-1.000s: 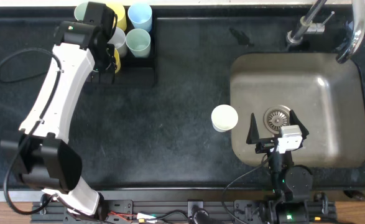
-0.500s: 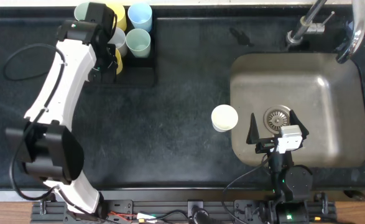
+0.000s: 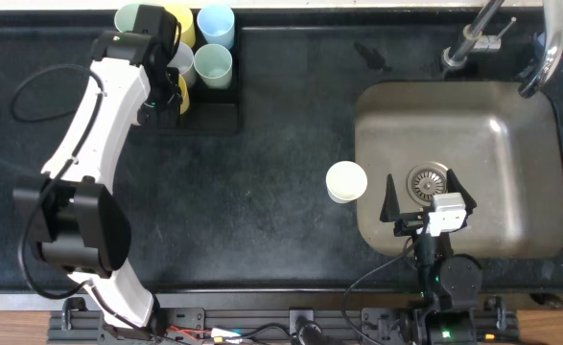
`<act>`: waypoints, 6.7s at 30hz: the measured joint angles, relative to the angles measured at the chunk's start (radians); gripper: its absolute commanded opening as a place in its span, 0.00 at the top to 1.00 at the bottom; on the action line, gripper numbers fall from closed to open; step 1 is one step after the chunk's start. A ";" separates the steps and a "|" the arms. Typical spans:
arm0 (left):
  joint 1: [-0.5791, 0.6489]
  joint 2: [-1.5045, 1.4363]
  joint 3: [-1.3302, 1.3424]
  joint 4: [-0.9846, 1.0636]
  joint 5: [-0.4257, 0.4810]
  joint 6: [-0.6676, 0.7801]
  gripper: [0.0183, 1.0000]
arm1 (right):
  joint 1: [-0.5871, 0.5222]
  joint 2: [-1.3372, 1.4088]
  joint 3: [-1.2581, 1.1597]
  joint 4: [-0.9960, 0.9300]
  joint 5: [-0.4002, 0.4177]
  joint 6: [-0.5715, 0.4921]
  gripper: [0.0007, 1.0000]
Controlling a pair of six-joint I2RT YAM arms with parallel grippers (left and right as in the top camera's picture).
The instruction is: Store Cups
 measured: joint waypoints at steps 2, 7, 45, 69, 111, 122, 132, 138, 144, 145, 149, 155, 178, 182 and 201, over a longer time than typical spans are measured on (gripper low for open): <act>0.005 0.002 0.000 0.000 0.000 0.000 0.98 | 0.000 0.000 0.000 -0.001 0.000 0.000 0.00; 0.007 0.035 0.000 0.000 0.002 0.000 0.98 | 0.000 0.000 0.000 0.000 0.000 0.000 0.01; 0.016 0.083 0.000 -0.008 0.005 0.000 0.92 | 0.000 0.000 0.000 0.000 0.000 0.000 0.00; 0.016 0.092 0.000 0.015 0.005 -0.018 0.52 | 0.000 0.000 0.000 0.000 0.000 0.000 0.00; 0.072 -1.147 -1.028 1.482 0.087 1.420 0.00 | 0.000 0.000 0.000 0.000 0.000 0.000 0.00; 0.093 -1.446 -1.367 1.486 0.161 1.574 0.00 | 0.000 0.000 0.000 0.000 0.000 0.000 0.00; 0.099 -1.674 -1.558 1.483 0.160 1.585 0.00 | 0.000 0.000 0.000 0.000 0.000 0.000 0.00; 0.097 -1.810 -1.651 1.473 0.146 1.585 0.00 | 0.000 0.000 0.000 0.000 0.000 0.000 0.01; 0.097 -1.917 -1.681 1.334 0.128 1.584 0.00 | 0.000 0.000 0.000 0.000 0.000 0.000 0.01; 0.097 -1.918 -1.681 1.323 0.125 1.584 0.00 | 0.000 0.000 0.000 0.000 0.000 0.000 0.00; 0.097 -1.919 -1.682 1.260 0.115 1.584 0.00 | 0.000 0.000 0.000 0.000 0.000 0.000 0.00; 0.097 -1.918 -1.686 1.101 0.105 1.531 0.00 | 0.000 0.000 0.000 0.000 0.000 0.000 0.00; 0.097 -1.919 -1.686 1.100 0.117 1.396 0.00 | 0.000 0.000 0.000 0.000 0.000 0.000 0.00; 0.097 -1.919 -1.686 1.100 0.116 1.456 0.00 | 0.000 0.000 0.000 0.000 -0.001 0.000 0.00; 0.097 -1.919 -1.686 1.100 0.117 1.551 0.00 | 0.000 0.000 0.000 0.000 0.000 0.000 0.01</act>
